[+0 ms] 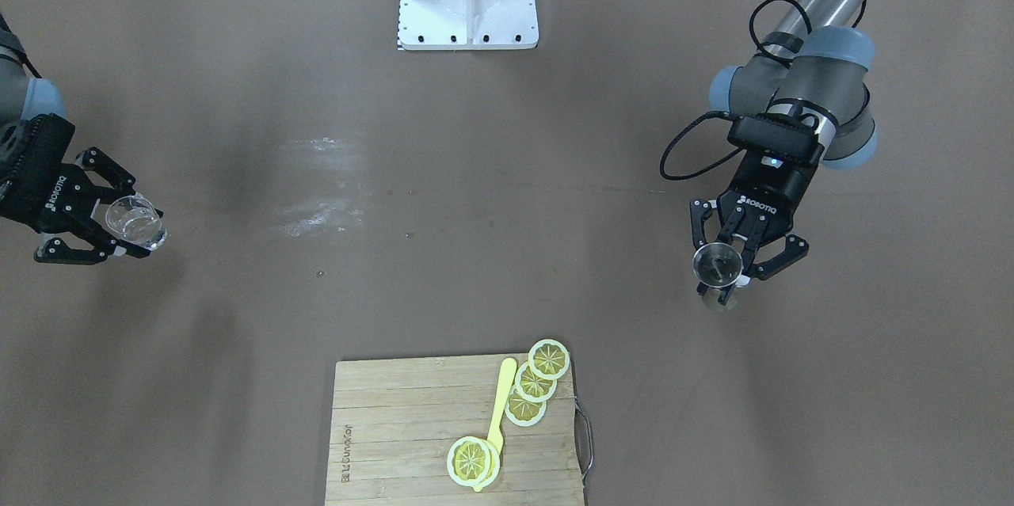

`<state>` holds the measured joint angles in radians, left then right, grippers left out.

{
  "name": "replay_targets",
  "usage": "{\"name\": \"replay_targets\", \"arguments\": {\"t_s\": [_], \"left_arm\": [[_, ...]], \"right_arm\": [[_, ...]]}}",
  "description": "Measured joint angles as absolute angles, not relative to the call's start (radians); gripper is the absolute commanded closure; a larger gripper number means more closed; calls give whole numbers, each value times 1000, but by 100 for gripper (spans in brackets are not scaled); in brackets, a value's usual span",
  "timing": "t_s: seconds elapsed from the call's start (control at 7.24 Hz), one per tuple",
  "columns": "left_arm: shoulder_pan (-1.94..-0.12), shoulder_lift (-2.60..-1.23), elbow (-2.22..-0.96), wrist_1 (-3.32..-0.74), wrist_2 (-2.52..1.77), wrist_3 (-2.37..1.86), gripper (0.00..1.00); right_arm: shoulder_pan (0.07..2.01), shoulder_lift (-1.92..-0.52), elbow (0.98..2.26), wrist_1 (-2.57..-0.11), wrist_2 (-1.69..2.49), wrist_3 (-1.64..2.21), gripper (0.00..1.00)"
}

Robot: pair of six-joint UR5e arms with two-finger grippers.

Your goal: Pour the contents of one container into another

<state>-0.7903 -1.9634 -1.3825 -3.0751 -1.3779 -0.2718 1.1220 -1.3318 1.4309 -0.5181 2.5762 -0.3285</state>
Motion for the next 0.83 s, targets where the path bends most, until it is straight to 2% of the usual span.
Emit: {"name": "replay_targets", "arguments": {"t_s": [0.41, 0.83], "left_arm": [[-787, -1976, -1349, -3049, -1284, -338, 100], [-780, -1954, -1354, -2988, -1141, -510, 100]], "right_arm": [[1118, -1373, 1376, -324, 2552, -173, 100], [1055, -1354, 1347, -205, 2442, 8, 100]]}}
